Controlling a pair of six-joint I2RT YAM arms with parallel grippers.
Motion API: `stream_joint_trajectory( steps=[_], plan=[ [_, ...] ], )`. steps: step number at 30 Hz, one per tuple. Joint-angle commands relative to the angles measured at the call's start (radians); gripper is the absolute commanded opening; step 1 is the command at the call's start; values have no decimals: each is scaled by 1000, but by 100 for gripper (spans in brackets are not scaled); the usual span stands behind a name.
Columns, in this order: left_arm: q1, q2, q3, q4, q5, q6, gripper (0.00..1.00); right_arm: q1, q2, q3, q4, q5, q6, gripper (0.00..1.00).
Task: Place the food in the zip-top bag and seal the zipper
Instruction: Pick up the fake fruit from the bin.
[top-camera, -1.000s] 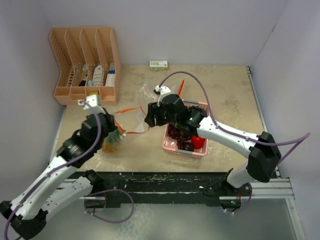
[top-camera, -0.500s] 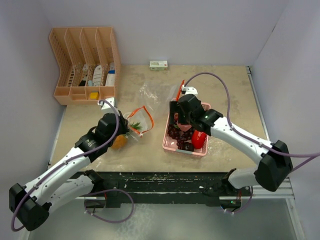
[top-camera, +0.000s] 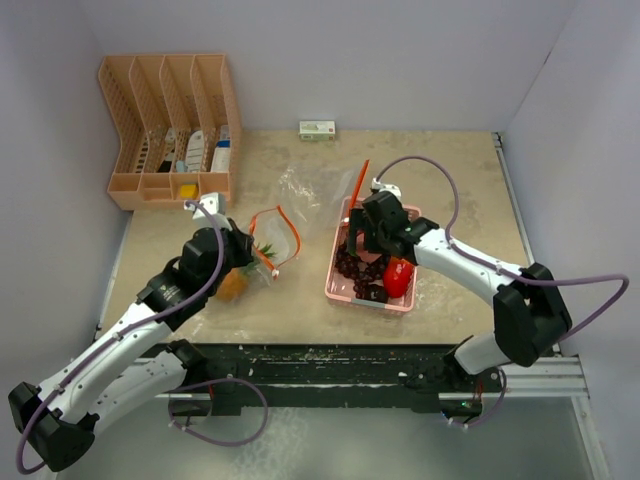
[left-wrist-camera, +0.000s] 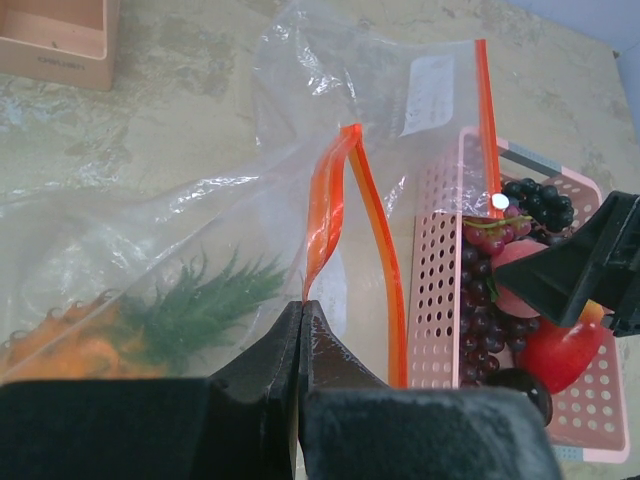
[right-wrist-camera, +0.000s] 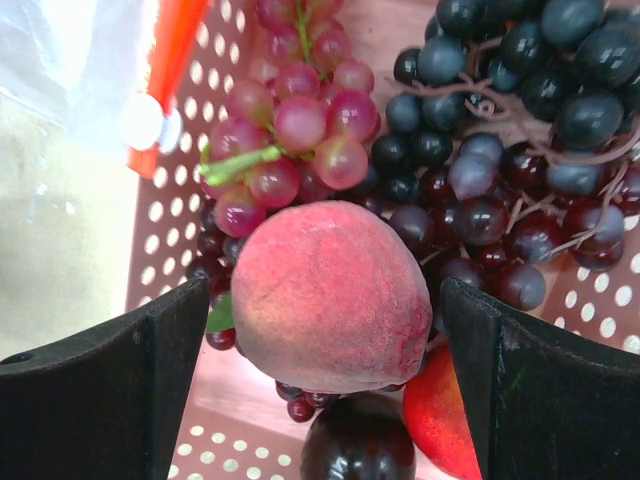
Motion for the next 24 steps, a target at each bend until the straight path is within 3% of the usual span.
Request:
stream_joint_trajectory(
  steps=[1,4,8,16,20,24],
  plan=[
    [1,-10,44,12,10,12,0,-4,-3,-63,48,-44,12,98],
    [1,-6,47,14,13,14,0,-5,-8,-85,53,-50,13,92],
    [1,-3,53,12,20,14,0,-4,-32,-80,34,-31,11,65],
    [1,-7,65,7,39,12,0,-4,-179,-71,28,6,-25,28],
    [2,-4,74,13,68,28,0,-4,-268,-74,85,-65,-96,24],
    [1,7,86,25,104,46,0,1,-325,-84,217,-330,-104,23]
  ],
)
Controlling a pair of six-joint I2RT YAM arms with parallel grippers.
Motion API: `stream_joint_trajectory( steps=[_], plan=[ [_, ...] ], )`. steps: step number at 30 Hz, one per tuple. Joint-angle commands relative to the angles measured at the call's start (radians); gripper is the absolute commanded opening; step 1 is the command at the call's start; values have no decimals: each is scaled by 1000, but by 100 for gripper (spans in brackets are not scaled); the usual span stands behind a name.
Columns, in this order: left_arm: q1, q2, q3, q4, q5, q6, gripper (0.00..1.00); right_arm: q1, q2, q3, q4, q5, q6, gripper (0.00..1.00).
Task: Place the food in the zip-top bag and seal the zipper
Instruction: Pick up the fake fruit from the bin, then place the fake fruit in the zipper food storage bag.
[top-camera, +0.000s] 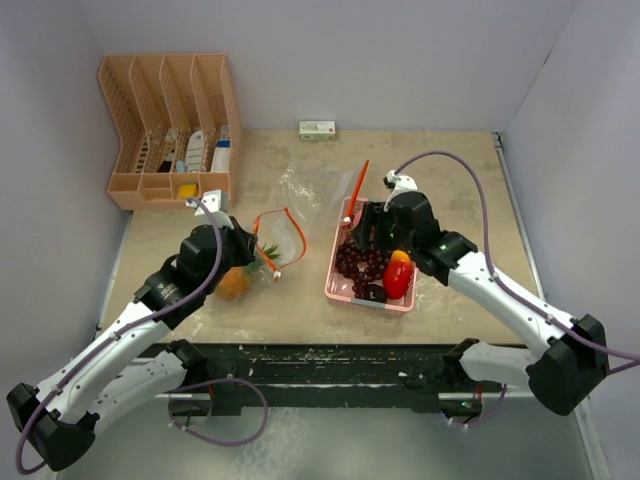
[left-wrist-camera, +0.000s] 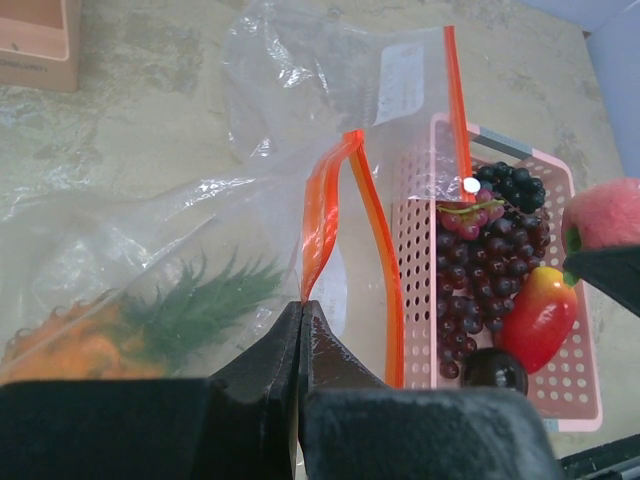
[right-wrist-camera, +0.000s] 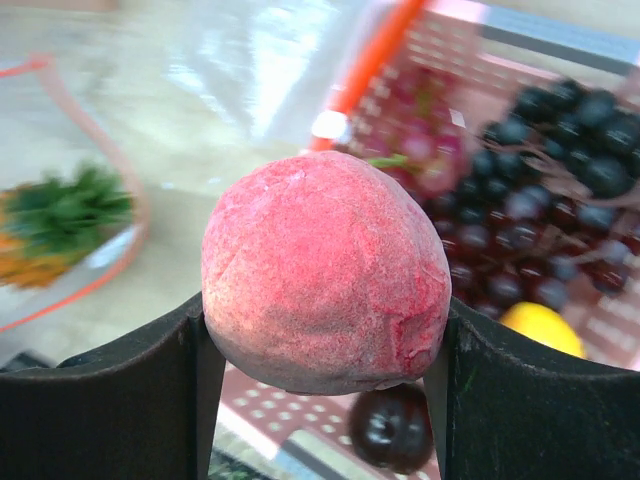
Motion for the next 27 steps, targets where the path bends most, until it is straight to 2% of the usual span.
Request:
stream_joint_trajectory(
  steps=[1,4,8,13,15,19,20,21,22,27],
  plan=[
    [1,8,58,52,52,36,0,12,-52,4,189,-269,-34,23],
    [1,22,61,59,67,34,0,67,-14,36,272,-341,-24,23],
    [1,39,53,71,84,23,0,185,96,130,330,-333,-36,26],
    [1,41,60,74,105,22,0,199,243,176,424,-373,-6,30],
    [1,34,65,66,105,23,0,199,303,219,401,-366,-19,38],
    [1,12,72,46,94,26,0,199,381,267,373,-395,-29,60],
    [1,8,70,44,90,28,0,200,385,268,369,-390,-30,70],
    [1,6,70,44,86,28,0,200,383,264,367,-381,-30,87],
    [1,6,67,44,85,27,0,199,378,261,364,-371,-31,98],
    [1,25,64,57,96,25,0,200,312,247,289,-303,-58,100]
  ],
)
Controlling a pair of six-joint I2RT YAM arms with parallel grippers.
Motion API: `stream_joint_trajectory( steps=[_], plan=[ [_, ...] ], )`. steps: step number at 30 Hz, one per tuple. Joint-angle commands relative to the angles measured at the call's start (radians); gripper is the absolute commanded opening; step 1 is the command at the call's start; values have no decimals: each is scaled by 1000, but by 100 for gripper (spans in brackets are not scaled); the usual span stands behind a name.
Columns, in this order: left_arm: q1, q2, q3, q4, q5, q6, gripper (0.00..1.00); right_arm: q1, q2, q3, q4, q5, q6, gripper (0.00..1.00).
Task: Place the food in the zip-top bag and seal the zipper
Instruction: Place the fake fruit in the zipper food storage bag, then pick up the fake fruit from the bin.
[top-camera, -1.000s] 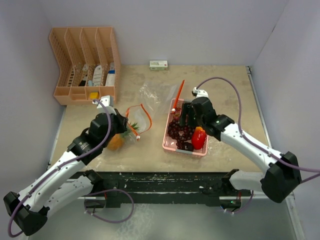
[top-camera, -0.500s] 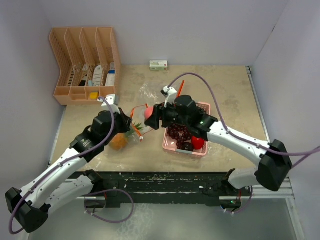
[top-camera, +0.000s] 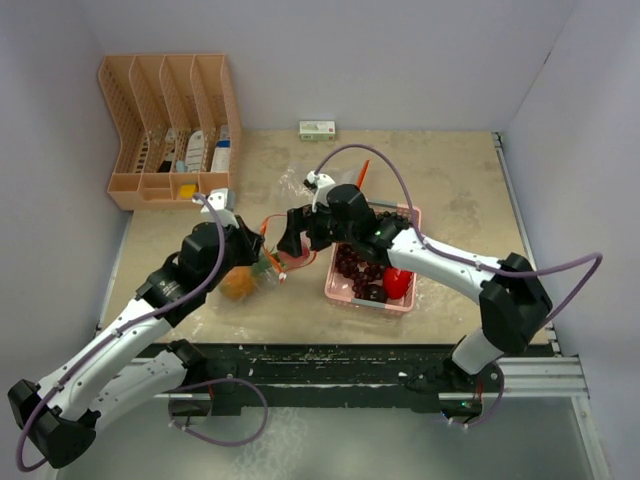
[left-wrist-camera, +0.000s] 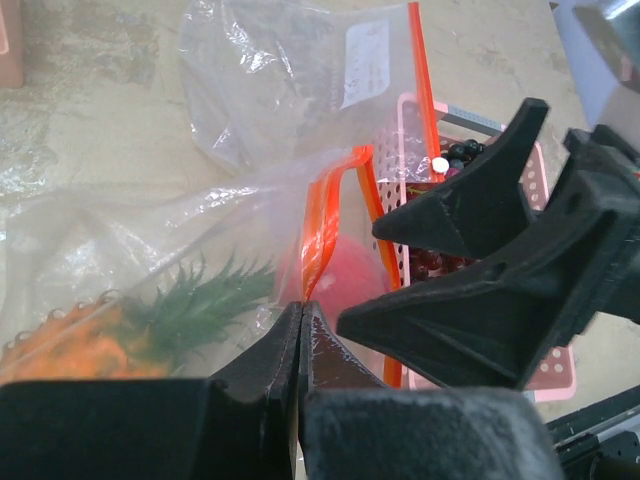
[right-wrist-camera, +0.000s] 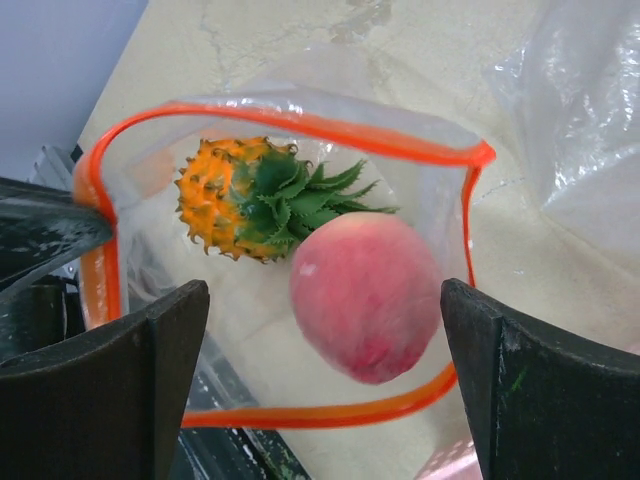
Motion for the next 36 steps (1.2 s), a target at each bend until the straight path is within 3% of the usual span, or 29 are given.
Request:
stream_joint_trajectory(
  steps=[1,4,11,14,18,28,36],
  plan=[
    [1,8,42,49,9,10,0,-2,-102,24,-58,57,-37,100],
    [1,11,31,67,13,5,0,-3,-158,12,-128,92,-16,99],
    [1,-2,29,64,14,7,0,-22,-270,21,-530,479,49,100],
    [1,-14,27,63,13,9,0,-88,-310,-27,-639,486,100,100],
    [1,-32,23,68,18,12,0,-176,-334,-103,-675,450,131,100],
    [2,-64,4,67,21,15,0,-186,-231,-121,-769,596,207,100],
    [1,-58,-2,69,27,10,0,-193,-128,-197,-691,616,223,100]
  ],
)
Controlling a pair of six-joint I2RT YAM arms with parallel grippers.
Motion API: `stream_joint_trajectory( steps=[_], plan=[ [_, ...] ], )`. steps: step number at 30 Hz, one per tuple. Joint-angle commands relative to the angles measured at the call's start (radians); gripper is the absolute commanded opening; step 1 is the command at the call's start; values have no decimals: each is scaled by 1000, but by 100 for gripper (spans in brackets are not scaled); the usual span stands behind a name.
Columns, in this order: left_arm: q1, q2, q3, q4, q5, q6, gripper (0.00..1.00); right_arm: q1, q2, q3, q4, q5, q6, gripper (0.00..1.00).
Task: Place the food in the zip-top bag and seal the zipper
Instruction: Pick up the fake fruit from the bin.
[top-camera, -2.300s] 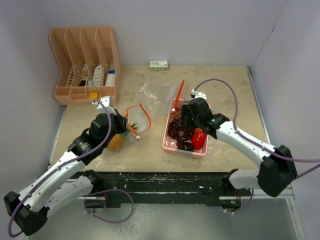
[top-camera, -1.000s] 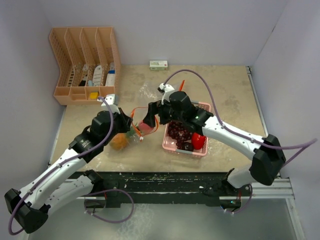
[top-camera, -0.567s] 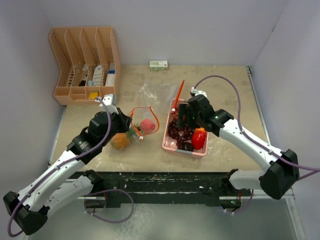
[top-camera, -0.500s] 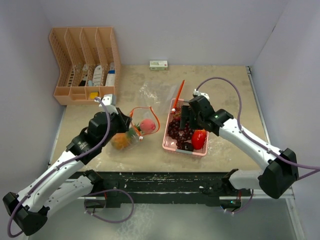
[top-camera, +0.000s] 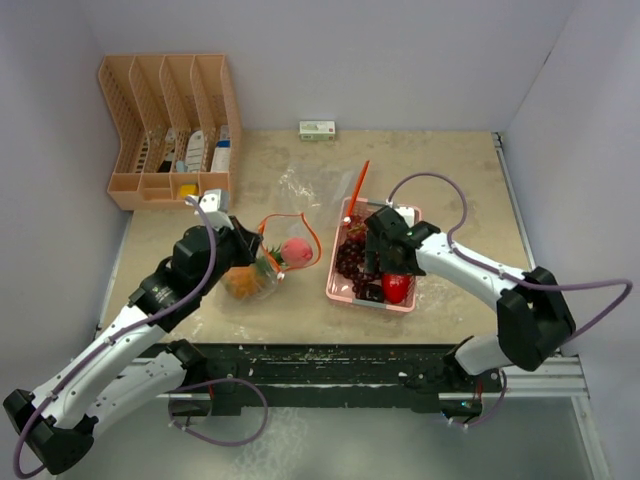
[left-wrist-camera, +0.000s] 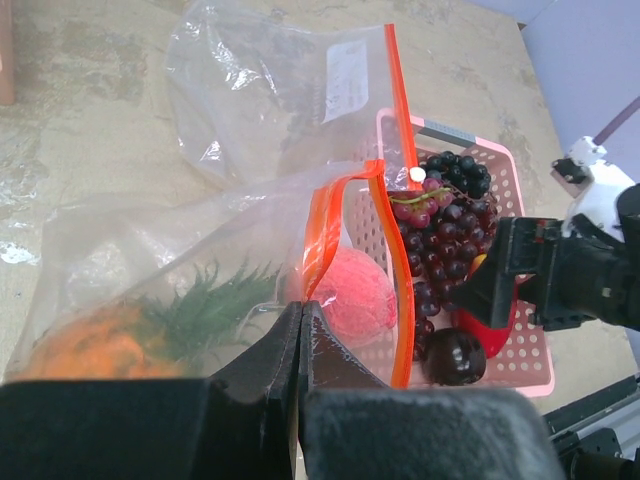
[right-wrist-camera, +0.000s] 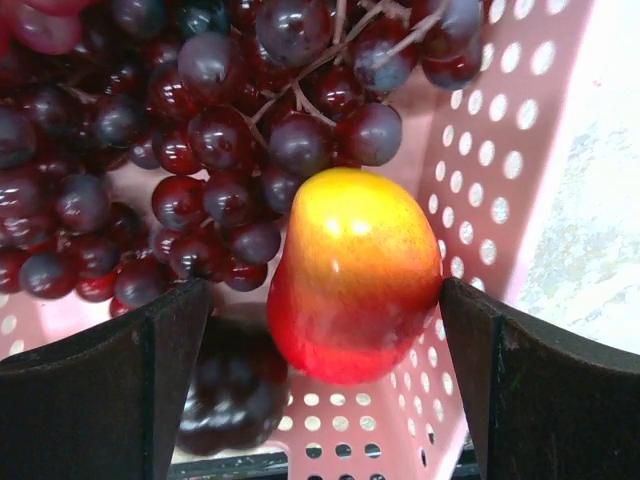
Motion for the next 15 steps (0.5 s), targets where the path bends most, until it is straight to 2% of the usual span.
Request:
stream_joint_trajectory(
  steps=[1,6,9,11,15],
  plan=[
    [1,-8,2,58,15,9,0,-5,51,-33,33,32,34,100],
    [2,-10,-2,45,5,6,0,-5,69,-76,114,-34,24,98],
    [1,-9,-5,43,2,0,0,-5,72,-89,129,-41,20,91],
    [1,-4,-6,42,3,-3,0,-5,63,-96,134,-42,17,82],
    [1,10,-3,50,3,-2,0,-5,18,-104,129,-44,18,52]
  ],
)
